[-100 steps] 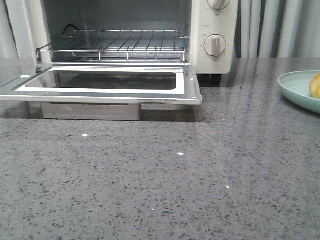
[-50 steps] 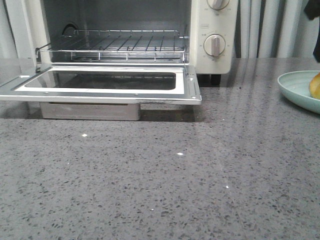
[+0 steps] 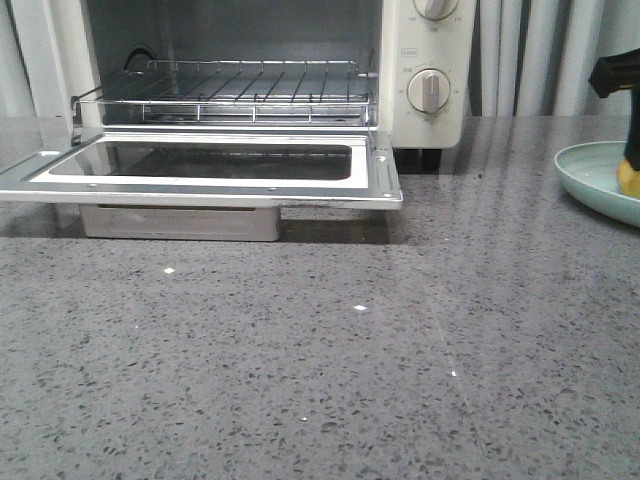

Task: Put bread in oven
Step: 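Lower the right gripper over the croissant and grasp it, then lift the croissant with the right gripper and carry it into the oven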

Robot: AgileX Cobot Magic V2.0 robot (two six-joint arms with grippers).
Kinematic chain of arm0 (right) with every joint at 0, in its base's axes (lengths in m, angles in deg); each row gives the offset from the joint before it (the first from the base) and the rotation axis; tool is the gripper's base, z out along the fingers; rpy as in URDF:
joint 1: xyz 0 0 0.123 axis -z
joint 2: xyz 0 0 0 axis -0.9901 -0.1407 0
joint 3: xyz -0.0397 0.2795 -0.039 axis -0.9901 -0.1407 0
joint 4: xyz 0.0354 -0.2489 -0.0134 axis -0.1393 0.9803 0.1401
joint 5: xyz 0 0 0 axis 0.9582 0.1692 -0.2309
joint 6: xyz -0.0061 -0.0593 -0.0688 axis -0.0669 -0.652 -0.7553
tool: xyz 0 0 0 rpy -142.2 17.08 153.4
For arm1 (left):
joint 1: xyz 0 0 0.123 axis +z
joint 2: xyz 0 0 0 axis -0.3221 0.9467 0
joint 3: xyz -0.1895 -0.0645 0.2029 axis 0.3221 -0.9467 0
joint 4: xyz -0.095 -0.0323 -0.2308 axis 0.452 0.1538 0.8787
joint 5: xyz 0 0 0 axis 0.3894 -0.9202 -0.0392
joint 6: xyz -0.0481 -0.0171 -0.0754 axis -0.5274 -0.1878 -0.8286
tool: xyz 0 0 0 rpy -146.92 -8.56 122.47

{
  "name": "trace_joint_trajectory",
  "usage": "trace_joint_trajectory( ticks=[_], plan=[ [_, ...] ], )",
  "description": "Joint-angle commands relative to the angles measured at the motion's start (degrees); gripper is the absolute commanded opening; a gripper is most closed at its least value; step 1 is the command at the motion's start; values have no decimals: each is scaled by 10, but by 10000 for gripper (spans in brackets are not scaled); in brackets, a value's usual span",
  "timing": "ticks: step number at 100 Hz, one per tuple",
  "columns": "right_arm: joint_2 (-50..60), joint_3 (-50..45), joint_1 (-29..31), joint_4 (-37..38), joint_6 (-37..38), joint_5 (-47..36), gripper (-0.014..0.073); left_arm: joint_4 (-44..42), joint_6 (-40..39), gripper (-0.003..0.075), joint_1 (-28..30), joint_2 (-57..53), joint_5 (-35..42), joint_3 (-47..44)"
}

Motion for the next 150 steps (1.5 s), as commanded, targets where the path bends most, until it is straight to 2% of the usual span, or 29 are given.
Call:
trace_joint_trajectory(
  ticks=[1,6,29,50,63,73,92,104,118,150],
  plan=[
    [10,13,1,1,-2,-1,42,-4,-1,-22,2,8,36,18],
    [10,13,1,1,-2,1,-76,-4,-1,-22,2,8,34,18],
    [38,13,-9,3,-9,37,-67,-15,46,-22,8,-10,31,51],
    [117,13,-43,3,-9,82,-67,-27,58,-22,48,-17,2,102],
    [178,13,-86,3,-9,129,-67,-26,60,-22,64,-17,-15,103],
    [225,13,-133,0,-48,151,-67,-23,60,-21,65,-17,-18,103],
    [294,20,-260,-8,-62,124,-67,-20,60,-22,65,-17,-18,93],
    [282,54,-342,-10,-62,133,-67,-12,60,-21,65,-17,-19,86],
    [230,108,-403,-10,-62,138,-67,-12,60,-21,65,-17,-19,85],
    [84,250,-429,2,-77,136,-67,-12,60,-21,65,-17,-21,85]
  ],
)
